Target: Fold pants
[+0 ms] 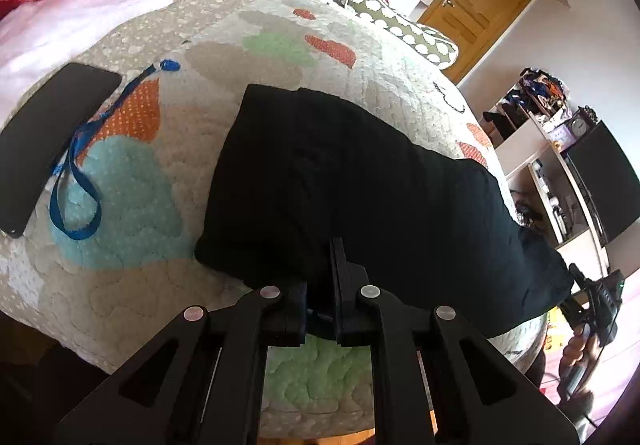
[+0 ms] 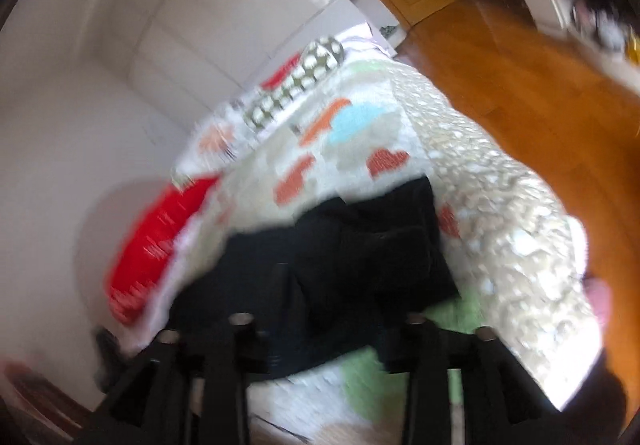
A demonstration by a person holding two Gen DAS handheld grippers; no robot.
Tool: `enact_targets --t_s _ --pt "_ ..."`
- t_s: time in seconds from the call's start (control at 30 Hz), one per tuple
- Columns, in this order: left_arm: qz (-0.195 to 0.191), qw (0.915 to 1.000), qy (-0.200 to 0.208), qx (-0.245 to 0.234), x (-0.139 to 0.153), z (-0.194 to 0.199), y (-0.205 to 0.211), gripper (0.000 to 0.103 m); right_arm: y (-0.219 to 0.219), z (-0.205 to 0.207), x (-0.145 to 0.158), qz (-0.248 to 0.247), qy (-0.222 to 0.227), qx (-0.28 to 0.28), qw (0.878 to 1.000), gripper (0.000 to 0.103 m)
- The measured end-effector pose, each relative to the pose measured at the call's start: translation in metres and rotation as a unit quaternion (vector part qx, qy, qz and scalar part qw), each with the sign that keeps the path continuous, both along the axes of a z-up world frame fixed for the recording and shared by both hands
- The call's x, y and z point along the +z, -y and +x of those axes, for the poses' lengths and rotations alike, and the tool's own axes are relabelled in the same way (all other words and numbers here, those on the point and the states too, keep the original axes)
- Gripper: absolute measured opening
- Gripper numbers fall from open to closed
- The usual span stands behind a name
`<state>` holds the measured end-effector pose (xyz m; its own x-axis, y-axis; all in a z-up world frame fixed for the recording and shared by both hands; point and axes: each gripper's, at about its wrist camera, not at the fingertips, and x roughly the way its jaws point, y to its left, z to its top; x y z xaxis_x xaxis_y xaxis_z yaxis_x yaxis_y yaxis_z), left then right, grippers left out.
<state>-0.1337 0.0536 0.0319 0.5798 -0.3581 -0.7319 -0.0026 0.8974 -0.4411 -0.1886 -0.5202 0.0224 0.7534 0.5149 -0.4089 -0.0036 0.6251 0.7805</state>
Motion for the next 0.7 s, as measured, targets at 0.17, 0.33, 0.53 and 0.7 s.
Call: enact_targets --t_s 0.17,0.33,0.53,0.7 --pt "-0.002 1.0 -0.002 0.0 -0.002 0.002 -0.003 0.008 0.002 0.008 0.02 0.014 0.044 0.008 0.999 0.042" --pt "0.006 1.0 -0.001 0.001 -0.001 0.001 0.0 0.008 -0.009 -0.019 0.07 -0.193 0.11 -0.07 0.973 0.041" --pt "0.01 0.9999 0.003 0.002 -0.003 0.0 0.002 0.008 0.017 -0.019 0.053 -0.156 0.035 -0.076 0.984 0.043" --pt "0.016 0.9998 0.004 0.006 -0.004 0.0 0.003 0.008 -0.01 0.021 0.027 -0.191 -0.037 -0.027 0.98 0.044"
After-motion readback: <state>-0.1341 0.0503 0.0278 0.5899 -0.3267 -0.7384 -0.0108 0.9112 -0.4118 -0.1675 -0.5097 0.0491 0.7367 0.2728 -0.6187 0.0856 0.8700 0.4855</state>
